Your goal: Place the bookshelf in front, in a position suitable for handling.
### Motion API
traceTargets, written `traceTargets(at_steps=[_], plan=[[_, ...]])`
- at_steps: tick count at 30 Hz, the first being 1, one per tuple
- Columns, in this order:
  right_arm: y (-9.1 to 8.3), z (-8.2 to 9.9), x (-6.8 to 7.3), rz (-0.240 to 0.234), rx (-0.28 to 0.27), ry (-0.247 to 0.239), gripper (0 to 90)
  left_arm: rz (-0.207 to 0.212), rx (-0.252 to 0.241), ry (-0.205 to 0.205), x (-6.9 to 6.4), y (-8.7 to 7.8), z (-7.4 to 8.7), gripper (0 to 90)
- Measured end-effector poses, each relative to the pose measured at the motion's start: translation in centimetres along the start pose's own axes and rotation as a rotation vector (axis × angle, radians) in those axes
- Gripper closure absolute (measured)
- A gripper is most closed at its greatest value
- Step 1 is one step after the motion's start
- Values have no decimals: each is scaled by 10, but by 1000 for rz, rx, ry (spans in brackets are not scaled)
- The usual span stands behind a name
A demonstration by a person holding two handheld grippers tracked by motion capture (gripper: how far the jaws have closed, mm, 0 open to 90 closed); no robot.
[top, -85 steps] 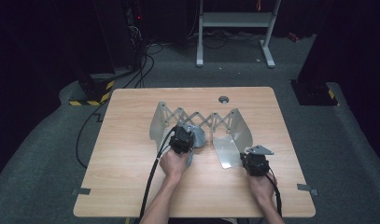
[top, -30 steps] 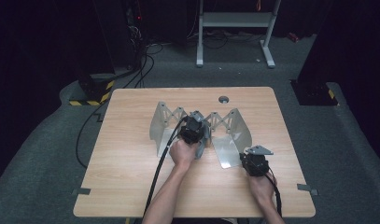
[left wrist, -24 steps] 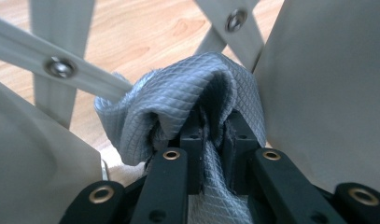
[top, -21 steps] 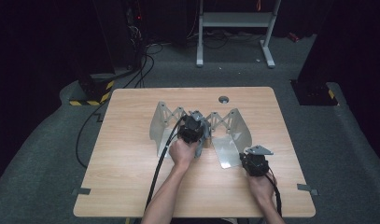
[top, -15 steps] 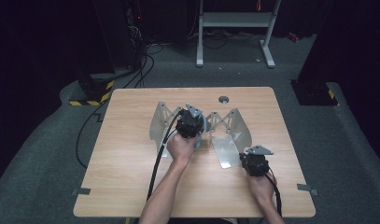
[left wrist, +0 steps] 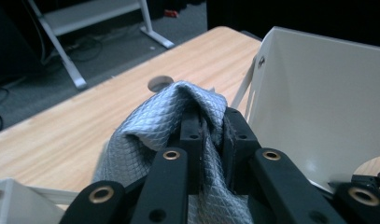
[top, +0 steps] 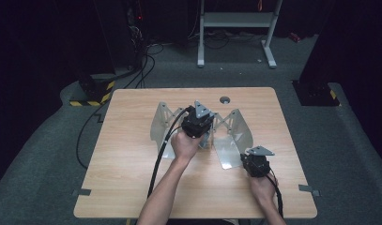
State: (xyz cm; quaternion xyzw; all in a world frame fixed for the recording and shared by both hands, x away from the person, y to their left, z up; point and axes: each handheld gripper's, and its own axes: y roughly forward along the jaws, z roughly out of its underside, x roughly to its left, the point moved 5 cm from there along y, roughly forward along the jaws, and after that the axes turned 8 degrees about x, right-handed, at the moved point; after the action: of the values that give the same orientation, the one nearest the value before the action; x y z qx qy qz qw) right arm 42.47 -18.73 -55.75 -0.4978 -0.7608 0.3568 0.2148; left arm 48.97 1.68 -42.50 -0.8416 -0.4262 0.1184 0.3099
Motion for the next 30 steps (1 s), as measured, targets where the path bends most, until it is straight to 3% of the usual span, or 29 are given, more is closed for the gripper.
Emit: traceTargets(at_steps=[5,9,11,22,30], plan=[[0,0,0,-1,1,1,877,27,24,-45,6,8,11,804],[0,0,0,-1,1,1,877,10,83,-23,4,25,23,804],[0,0,0,-1,0,0,875,19,93,-39,5,31,28,804],[0,0,0,-1,1,1,874,35,203,-47,2,60,53,804],[0,0,0,-3,1,3,873,47,257,-52,2,72,65,804]])
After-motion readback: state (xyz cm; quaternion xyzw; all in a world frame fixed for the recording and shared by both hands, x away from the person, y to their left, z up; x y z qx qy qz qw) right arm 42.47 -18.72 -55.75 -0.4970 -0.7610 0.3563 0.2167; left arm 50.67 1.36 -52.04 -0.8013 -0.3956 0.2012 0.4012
